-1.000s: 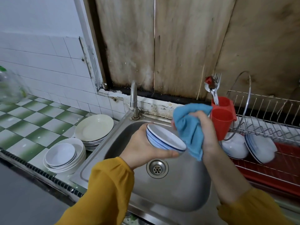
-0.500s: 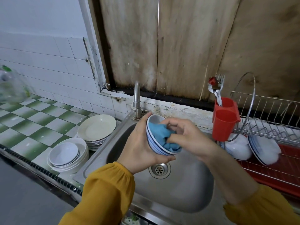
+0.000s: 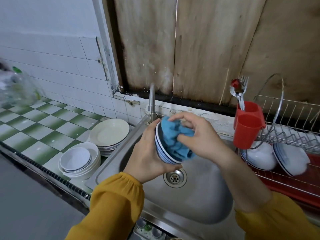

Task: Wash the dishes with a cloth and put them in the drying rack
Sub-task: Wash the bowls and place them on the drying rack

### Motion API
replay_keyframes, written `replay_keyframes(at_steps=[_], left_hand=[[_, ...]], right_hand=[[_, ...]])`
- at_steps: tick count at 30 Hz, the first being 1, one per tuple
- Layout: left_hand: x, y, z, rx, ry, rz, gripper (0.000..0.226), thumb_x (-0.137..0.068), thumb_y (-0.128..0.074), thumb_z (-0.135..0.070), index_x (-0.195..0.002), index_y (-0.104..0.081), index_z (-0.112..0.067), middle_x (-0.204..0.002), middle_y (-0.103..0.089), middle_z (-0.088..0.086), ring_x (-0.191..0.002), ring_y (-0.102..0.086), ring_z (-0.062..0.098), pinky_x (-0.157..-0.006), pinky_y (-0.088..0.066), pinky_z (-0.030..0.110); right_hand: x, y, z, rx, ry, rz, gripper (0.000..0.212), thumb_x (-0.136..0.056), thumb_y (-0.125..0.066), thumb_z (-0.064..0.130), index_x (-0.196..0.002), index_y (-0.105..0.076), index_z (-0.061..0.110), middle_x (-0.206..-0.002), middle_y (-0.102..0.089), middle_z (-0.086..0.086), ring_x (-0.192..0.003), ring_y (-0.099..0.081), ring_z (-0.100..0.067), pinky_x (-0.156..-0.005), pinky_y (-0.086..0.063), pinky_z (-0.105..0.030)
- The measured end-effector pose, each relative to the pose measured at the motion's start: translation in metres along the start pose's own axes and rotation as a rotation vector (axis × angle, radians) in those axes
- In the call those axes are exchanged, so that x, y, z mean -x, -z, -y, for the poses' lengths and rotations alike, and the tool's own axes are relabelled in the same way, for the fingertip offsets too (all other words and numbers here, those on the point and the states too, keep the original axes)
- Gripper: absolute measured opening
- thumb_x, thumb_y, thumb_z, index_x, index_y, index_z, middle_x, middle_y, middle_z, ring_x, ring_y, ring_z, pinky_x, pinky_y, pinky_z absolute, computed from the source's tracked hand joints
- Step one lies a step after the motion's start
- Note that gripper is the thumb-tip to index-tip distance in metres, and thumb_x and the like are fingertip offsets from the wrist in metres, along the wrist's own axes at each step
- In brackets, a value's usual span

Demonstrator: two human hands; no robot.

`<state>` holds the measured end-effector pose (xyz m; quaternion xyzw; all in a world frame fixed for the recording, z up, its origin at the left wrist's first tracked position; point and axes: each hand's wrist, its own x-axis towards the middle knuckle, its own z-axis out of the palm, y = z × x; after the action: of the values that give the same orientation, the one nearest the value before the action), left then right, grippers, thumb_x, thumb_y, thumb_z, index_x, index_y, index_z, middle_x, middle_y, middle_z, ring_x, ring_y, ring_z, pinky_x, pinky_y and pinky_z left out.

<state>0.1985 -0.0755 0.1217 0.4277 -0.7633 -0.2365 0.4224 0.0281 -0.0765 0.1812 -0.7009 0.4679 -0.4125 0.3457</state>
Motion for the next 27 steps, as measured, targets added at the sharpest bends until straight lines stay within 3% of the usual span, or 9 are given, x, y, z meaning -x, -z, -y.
replay_keyframes(at_steps=[3, 7, 9, 11, 14, 17, 20, 24, 27], left_hand=[[-0.005, -0.003, -0.001, 0.047, -0.025, -0.014, 0.119, -0.051, -0.095, -0.041, -0.148, -0.030, -0.014, -0.139, -0.050, 0.003, -0.129, -0.051, 0.021, -0.105, -0.044, 0.045], [-0.009, 0.011, 0.005, 0.104, 0.051, -0.065, 0.116, -0.044, -0.088, -0.056, -0.141, -0.027, -0.036, -0.135, -0.051, 0.002, -0.123, -0.054, 0.015, -0.104, -0.046, 0.037], [-0.009, 0.016, 0.010, 0.066, 0.000, -0.036, 0.115, -0.046, -0.088, -0.057, -0.141, -0.025, -0.038, -0.138, -0.049, 0.006, -0.127, -0.052, 0.022, -0.106, -0.044, 0.044], [-0.007, 0.015, 0.008, -0.002, -0.046, -0.013, 0.117, -0.051, -0.087, -0.055, -0.145, -0.023, -0.029, -0.141, -0.045, 0.008, -0.131, -0.048, 0.024, -0.108, -0.041, 0.047], [-0.006, 0.009, -0.003, -0.096, -0.104, -0.006, 0.117, -0.055, -0.085, -0.053, -0.147, -0.027, -0.010, -0.141, -0.045, 0.005, -0.130, -0.047, 0.017, -0.110, -0.040, 0.032], [-0.008, 0.015, -0.007, -0.075, -0.097, -0.054, 0.117, -0.052, -0.082, -0.055, -0.145, -0.031, -0.007, -0.135, -0.049, 0.005, -0.122, -0.053, 0.016, -0.104, -0.041, 0.022], [-0.009, 0.021, 0.002, -0.056, -0.102, -0.054, 0.119, -0.051, -0.085, -0.056, -0.145, -0.030, -0.009, -0.135, -0.048, 0.007, -0.124, -0.052, 0.017, -0.106, -0.043, 0.033], [-0.010, 0.011, 0.001, 0.057, -0.108, -0.016, 0.117, -0.053, -0.090, -0.049, -0.146, -0.027, -0.015, -0.140, -0.046, 0.009, -0.130, -0.049, 0.026, -0.106, -0.042, 0.050], [-0.012, 0.009, -0.002, 0.079, -0.091, 0.003, 0.121, -0.053, -0.091, -0.046, -0.147, -0.025, -0.008, -0.140, -0.046, 0.010, -0.129, -0.049, 0.028, -0.106, -0.042, 0.051]], right_hand=[[-0.001, -0.022, 0.004, 0.067, 0.082, -0.156, 0.047, -0.077, -0.061, -0.006, -0.084, -0.057, 0.041, -0.098, -0.066, 0.017, -0.096, -0.062, -0.003, -0.081, -0.048, -0.018], [0.005, -0.025, 0.009, -0.091, 0.102, 0.149, 0.042, -0.078, -0.058, -0.014, -0.083, -0.060, 0.028, -0.088, -0.069, 0.007, -0.090, -0.068, -0.011, -0.079, -0.053, -0.026], [-0.004, -0.011, 0.008, -0.121, 0.042, 0.176, 0.039, -0.079, -0.060, -0.017, -0.081, -0.061, 0.022, -0.085, -0.070, 0.004, -0.086, -0.068, -0.014, -0.075, -0.054, -0.029], [-0.013, -0.004, 0.004, -0.164, -0.038, 0.008, 0.034, -0.080, -0.064, -0.008, -0.080, -0.060, 0.025, -0.084, -0.072, -0.001, -0.083, -0.069, -0.018, -0.073, -0.055, -0.036], [-0.016, -0.019, -0.001, -0.095, -0.041, -0.292, 0.029, -0.077, -0.067, 0.003, -0.079, -0.055, 0.030, -0.086, -0.068, 0.000, -0.084, -0.067, -0.019, -0.076, -0.055, -0.039], [-0.001, -0.035, -0.002, -0.142, 0.083, -0.040, 0.041, -0.075, -0.062, -0.014, -0.077, -0.053, 0.025, -0.078, -0.063, 0.007, -0.076, -0.061, -0.009, -0.069, -0.047, -0.024], [0.001, -0.013, -0.001, -0.060, 0.113, 0.230, 0.047, -0.070, -0.055, -0.023, -0.074, -0.056, 0.024, -0.073, -0.061, 0.015, -0.075, -0.060, -0.003, -0.069, -0.046, -0.021], [-0.003, -0.002, 0.005, 0.243, 0.191, -0.146, 0.036, -0.072, -0.060, 0.012, -0.098, -0.062, 0.037, -0.091, -0.069, 0.011, -0.087, -0.066, -0.014, -0.077, -0.054, -0.038], [0.007, -0.019, 0.007, 0.158, 0.189, -0.092, 0.039, -0.072, -0.055, 0.026, -0.106, -0.055, 0.045, -0.099, -0.068, 0.014, -0.094, -0.065, -0.011, -0.085, -0.054, -0.041]])
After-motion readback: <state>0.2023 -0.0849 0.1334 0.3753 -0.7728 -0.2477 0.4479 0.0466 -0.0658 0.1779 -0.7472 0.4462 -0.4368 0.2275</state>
